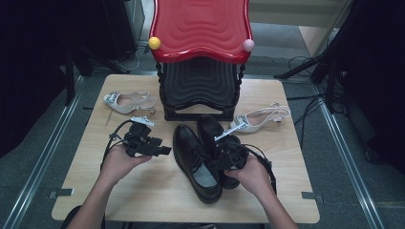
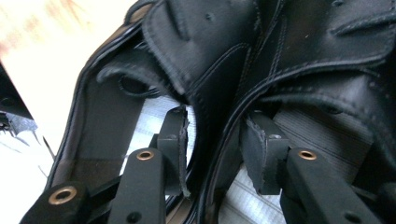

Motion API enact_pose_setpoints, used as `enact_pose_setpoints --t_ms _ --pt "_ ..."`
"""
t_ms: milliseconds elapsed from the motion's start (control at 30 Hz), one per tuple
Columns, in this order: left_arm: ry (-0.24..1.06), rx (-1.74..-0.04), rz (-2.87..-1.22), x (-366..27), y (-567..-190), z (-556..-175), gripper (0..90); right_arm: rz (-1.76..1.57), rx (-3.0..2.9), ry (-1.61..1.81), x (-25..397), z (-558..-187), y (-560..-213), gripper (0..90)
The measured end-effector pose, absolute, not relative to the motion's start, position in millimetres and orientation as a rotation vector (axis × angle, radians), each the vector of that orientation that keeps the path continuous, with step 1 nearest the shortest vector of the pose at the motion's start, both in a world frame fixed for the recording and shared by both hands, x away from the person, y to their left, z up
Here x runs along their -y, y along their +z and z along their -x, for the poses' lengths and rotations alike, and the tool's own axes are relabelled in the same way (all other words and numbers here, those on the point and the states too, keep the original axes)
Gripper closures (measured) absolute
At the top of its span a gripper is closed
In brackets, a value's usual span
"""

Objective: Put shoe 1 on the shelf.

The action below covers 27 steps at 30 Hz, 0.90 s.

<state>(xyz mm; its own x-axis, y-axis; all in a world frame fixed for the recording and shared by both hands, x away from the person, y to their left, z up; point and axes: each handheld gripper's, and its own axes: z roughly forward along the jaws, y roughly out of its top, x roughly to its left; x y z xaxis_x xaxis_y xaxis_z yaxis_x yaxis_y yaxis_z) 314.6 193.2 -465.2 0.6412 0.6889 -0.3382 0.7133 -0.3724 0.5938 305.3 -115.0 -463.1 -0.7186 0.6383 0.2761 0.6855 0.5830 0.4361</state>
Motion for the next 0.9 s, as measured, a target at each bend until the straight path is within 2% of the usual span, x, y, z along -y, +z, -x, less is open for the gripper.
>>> enact_pose_setpoints --t_ms 367,533,767,900 --pt "-0.033 -1.097 -2.115 -196 -464 -315 38.2 1.201 2.737 -0.681 101 -313 -474 62.0" --pt "-0.027 -1.100 -2.107 -198 -464 -316 38.1 1.216 2.747 -0.685 99 -316 -478 65.9" --pt "-0.016 -1.110 -2.110 -200 -465 -316 37.2 1.255 2.745 -0.700 105 -316 -479 79.6" --pt "-0.019 -1.113 -2.109 -202 -466 -317 37.1 1.263 2.728 -0.680 111 -319 -477 83.2"
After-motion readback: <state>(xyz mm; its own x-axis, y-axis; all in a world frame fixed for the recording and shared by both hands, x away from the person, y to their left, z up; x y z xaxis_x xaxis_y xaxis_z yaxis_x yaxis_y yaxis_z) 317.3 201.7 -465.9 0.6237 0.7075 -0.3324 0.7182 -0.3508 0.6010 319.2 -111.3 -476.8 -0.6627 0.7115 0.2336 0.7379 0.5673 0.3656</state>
